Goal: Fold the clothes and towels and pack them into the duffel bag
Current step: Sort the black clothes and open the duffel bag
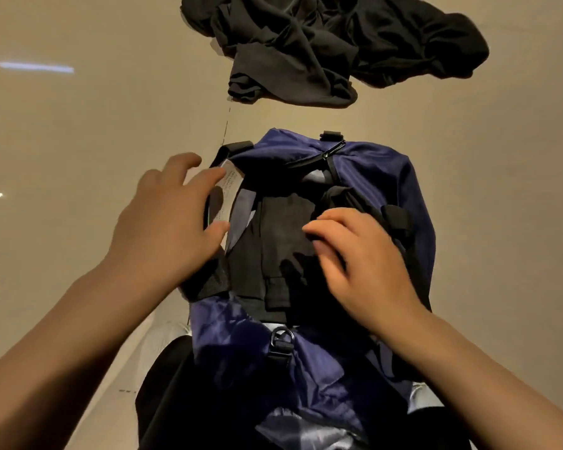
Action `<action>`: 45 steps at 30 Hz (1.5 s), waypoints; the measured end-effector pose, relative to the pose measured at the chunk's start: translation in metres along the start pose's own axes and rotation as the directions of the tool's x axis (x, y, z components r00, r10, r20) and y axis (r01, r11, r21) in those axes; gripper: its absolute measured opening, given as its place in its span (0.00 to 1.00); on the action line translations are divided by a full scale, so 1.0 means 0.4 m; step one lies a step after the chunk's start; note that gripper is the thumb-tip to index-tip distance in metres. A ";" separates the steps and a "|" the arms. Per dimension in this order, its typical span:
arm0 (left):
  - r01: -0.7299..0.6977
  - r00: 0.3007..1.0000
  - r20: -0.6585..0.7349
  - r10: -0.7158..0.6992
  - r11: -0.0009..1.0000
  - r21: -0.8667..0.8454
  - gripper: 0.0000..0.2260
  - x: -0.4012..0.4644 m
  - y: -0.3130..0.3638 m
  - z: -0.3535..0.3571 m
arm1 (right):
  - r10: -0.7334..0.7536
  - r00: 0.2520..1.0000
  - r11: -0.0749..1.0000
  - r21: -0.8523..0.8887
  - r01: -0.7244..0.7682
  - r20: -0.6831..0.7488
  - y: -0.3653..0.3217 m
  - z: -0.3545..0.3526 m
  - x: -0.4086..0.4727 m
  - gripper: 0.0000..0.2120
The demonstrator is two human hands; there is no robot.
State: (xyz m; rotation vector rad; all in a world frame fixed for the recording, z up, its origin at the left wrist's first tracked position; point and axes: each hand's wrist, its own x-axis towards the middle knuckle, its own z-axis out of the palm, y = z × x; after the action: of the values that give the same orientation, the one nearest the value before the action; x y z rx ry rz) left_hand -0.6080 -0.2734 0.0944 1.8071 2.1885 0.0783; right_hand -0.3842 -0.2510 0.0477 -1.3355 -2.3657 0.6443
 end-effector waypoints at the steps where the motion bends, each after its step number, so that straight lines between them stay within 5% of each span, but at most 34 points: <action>1: -0.060 0.988 -0.145 0.058 0.998 -0.009 0.25 -0.007 0.029 0.003 | 0.018 0.994 0.999 -0.030 -0.021 -0.104 0.022 -0.037 -0.007 0.12; 3: -0.231 0.950 -0.247 0.192 0.963 -0.141 0.20 -0.008 0.107 0.022 | 0.111 0.974 0.990 -0.062 -0.126 -0.199 0.077 -0.099 -0.004 0.14; 6: -0.314 0.949 -0.045 0.312 0.917 -0.247 0.26 0.037 0.229 0.087 | 0.342 0.937 0.940 0.012 -0.342 -0.071 0.162 -0.138 0.022 0.14; 10: -0.388 0.910 0.163 0.381 0.922 0.008 0.27 0.128 0.294 0.171 | 0.473 0.877 0.859 0.176 -0.481 0.089 0.200 -0.111 0.030 0.13; 15: -0.564 0.815 0.042 0.577 0.777 0.279 0.09 0.086 0.175 0.209 | 0.365 0.931 0.921 0.134 -0.365 0.026 0.178 -0.091 0.034 0.13; 19: -0.555 0.831 0.209 0.516 0.795 0.245 0.11 0.032 0.110 0.284 | 0.146 0.965 0.984 -0.131 -0.120 0.217 0.145 -0.042 0.075 0.15; 23: -0.384 0.877 0.351 0.328 0.918 0.101 0.24 0.005 0.168 0.329 | 0.391 0.857 0.778 -0.617 -0.114 0.335 0.178 0.013 0.129 0.16; 26: -0.359 0.806 0.545 0.232 0.923 0.138 0.26 0.009 0.195 0.320 | 0.491 0.827 0.728 -0.651 -0.216 0.274 0.233 -0.006 0.160 0.20; 31: -0.377 0.774 0.601 0.200 0.908 0.183 0.24 0.028 0.211 0.306 | 0.401 0.909 0.816 -0.494 -0.299 0.111 0.272 -0.035 0.153 0.21; 35: -0.321 0.861 0.446 0.245 0.942 0.102 0.20 0.038 0.230 0.288 | 0.378 0.915 0.825 -0.499 -0.265 0.140 0.291 -0.004 0.165 0.21; 41: -0.038 0.990 0.104 0.095 0.892 -0.450 0.06 0.088 0.236 0.298 | 0.285 0.948 0.872 -0.448 -0.196 0.141 0.319 -0.022 0.188 0.15; 45: -0.268 0.961 -0.121 0.249 0.729 -0.630 0.11 0.096 0.301 0.257 | 0.311 0.936 0.911 -0.332 -0.245 0.164 0.333 -0.093 0.202 0.16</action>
State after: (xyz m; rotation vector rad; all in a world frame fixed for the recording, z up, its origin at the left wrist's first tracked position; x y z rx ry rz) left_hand -0.4728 -0.2265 0.0169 1.6637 1.5971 0.8201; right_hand -0.3111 -0.1127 0.0125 -1.8515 -2.5465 0.5327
